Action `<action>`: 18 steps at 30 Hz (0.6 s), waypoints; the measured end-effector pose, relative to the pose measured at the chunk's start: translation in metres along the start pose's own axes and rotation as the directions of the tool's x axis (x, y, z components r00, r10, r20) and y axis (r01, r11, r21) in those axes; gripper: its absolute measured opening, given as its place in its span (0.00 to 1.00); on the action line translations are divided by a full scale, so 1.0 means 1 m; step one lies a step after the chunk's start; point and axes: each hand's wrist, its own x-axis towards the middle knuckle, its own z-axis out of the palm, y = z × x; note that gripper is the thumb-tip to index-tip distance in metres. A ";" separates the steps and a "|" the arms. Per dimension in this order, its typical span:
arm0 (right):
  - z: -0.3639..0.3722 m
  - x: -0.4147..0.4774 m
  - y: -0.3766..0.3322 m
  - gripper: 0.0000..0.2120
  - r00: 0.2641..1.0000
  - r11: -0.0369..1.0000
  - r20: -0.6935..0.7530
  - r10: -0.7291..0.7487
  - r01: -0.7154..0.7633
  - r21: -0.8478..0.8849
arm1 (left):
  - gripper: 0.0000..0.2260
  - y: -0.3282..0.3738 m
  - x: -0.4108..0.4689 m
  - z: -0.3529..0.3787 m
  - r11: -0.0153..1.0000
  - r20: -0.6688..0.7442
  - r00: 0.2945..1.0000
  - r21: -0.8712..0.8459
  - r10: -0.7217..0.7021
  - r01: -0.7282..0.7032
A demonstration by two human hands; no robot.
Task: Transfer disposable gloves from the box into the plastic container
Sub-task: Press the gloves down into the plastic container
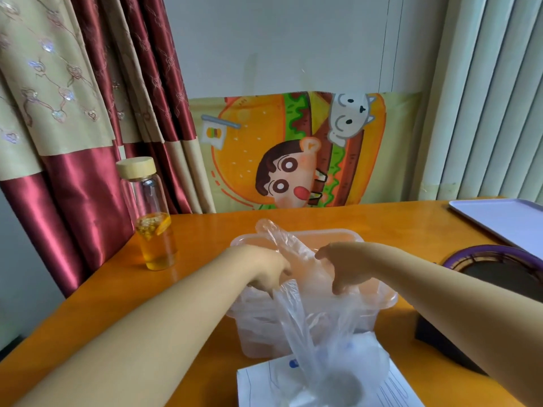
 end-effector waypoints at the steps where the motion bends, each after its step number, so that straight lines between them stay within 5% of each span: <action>1: -0.001 0.001 -0.002 0.34 1.000 0.998 0.006 0.013 -0.013 -0.065 | 0.30 0.000 0.008 0.003 1.000 0.040 0.999 0.001 -0.016 0.016; 5: -0.006 -0.005 -0.010 0.29 0.991 0.947 -0.088 0.100 -0.122 -0.297 | 0.25 -0.014 0.051 0.021 0.996 0.185 0.981 -0.045 -0.067 0.077; 10: -0.009 -0.009 -0.015 0.17 0.922 0.905 -0.381 -0.060 -0.111 -0.411 | 0.20 -0.029 0.086 0.037 0.969 0.258 0.951 -0.133 -0.170 0.209; 14: 0.005 0.015 -0.013 0.26 0.995 0.960 -0.063 -0.080 0.060 -0.273 | 0.17 -0.023 0.094 0.040 0.923 0.300 0.922 -0.221 -0.244 0.316; 18: 0.023 0.035 -0.002 0.23 0.978 0.965 0.198 -0.070 0.116 -0.234 | 0.15 -0.016 0.084 0.041 0.961 0.224 0.942 -0.067 -0.249 0.270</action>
